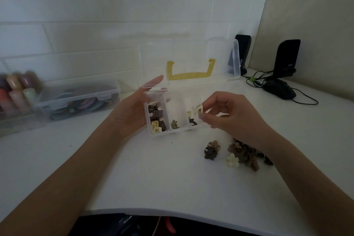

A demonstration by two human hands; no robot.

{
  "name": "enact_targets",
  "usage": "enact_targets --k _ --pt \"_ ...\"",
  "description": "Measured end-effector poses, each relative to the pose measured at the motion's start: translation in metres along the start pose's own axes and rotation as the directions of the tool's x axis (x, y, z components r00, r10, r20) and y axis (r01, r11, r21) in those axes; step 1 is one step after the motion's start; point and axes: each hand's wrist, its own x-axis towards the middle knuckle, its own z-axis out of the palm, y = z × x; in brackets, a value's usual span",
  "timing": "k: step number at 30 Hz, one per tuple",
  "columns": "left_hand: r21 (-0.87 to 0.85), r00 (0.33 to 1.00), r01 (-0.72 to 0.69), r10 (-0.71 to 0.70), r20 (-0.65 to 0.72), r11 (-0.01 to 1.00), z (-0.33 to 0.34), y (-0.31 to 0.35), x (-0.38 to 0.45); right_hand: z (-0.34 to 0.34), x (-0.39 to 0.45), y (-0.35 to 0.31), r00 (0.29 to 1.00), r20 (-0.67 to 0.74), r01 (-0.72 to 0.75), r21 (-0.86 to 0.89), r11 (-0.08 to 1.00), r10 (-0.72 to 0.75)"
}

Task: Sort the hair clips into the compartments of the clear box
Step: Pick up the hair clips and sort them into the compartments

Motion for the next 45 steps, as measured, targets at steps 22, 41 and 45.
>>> enact_targets --k 22,41,45 --pt "0.018 1.0 0.004 -0.004 0.008 1.0 0.002 0.0 0.0 0.015 0.004 0.006 0.97 -0.185 0.004 -0.642 0.767 -0.159" --pt "-0.007 0.999 -0.033 0.033 -0.024 0.999 -0.001 0.002 -0.003 -0.028 -0.003 -0.001 0.861 0.477 -0.002 -0.344 0.939 0.176" --pt "-0.019 1.0 -0.028 0.028 -0.005 0.999 0.0 0.002 -0.004 -0.026 -0.005 0.002 0.815 0.494 -0.06 -0.446 0.893 0.302"
